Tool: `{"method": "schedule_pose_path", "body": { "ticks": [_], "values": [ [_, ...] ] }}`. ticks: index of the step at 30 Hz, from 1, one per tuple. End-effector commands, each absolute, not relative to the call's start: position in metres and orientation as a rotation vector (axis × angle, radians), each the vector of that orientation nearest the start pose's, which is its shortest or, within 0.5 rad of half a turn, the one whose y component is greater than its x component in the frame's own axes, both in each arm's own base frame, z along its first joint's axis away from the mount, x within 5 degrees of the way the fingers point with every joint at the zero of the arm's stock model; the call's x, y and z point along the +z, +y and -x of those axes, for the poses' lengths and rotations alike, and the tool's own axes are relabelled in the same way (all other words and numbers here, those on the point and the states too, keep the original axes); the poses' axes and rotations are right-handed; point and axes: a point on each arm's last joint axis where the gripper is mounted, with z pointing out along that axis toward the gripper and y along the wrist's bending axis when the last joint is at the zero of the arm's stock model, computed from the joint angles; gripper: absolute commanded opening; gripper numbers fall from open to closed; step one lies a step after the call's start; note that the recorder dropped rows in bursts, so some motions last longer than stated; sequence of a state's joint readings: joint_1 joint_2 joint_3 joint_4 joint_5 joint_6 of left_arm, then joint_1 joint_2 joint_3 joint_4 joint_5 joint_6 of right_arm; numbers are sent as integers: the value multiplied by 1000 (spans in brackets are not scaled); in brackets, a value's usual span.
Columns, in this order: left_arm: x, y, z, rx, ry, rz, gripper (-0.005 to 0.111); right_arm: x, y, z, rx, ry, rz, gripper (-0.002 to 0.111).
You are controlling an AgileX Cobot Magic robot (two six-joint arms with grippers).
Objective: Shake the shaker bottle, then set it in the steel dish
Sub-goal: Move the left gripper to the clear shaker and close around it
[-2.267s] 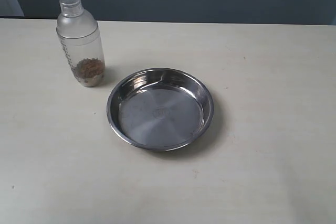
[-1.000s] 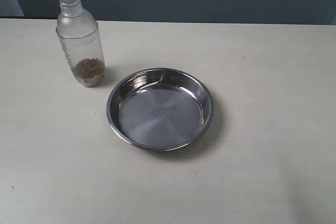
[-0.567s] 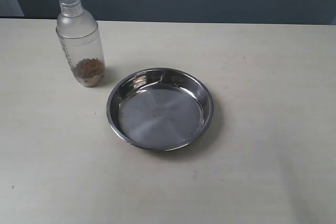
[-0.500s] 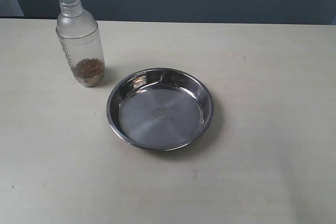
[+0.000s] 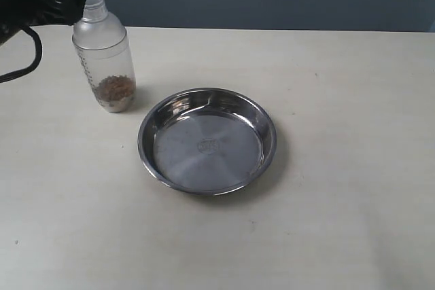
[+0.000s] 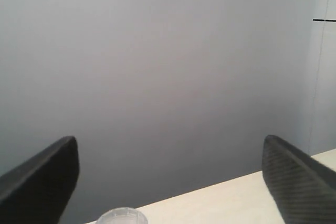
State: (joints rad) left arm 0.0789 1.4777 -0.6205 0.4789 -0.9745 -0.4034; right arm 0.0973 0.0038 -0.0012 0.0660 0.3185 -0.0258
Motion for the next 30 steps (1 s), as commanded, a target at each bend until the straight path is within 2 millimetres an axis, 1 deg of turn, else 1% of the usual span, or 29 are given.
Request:
{"method": "schedule_pose_path", "body": {
  "ticks": [1, 4, 6, 8, 11, 14, 15, 18, 20, 23, 25, 30],
  "values": [
    [256, -12, -307, -330, 1435, -194, 105, 186, 7, -54, 115, 1787, 72, -1],
    [242, -12, -322, -344, 1465, -198, 105, 186, 7, -54, 115, 1787, 72, -1],
    [233, -10, -332, -347, 1479, -171, 105, 186, 7, -54, 115, 1787, 72, -1],
    [229, -8, -341, -340, 1484, -153, 105, 186, 7, -54, 115, 1787, 72, -1],
    [227, -4, -351, -343, 1454, -97, 105, 186, 7, -54, 115, 1787, 72, -1],
    [226, -2, -363, -342, 1438, -82, 105, 186, 7, -54, 115, 1787, 72, -1],
    [225, -2, -367, -340, 1440, -86, 105, 186, 7, -54, 115, 1787, 72, -1],
    [212, -5, -380, -351, 1471, -149, 105, 186, 7, -54, 115, 1787, 72, -1],
    [202, -6, -386, -358, 1493, -167, 105, 186, 7, -54, 115, 1787, 72, -1],
    [189, -4, -392, -320, 1510, -168, 104, 186, 7, -54, 115, 1787, 72, -1],
    [182, -3, -394, -326, 1515, -142, 104, 186, 7, -54, 115, 1787, 72, -1],
    [160, -4, -396, -345, 1556, -141, 104, 186, 7, -54, 115, 1787, 72, -1]
  ]
}}
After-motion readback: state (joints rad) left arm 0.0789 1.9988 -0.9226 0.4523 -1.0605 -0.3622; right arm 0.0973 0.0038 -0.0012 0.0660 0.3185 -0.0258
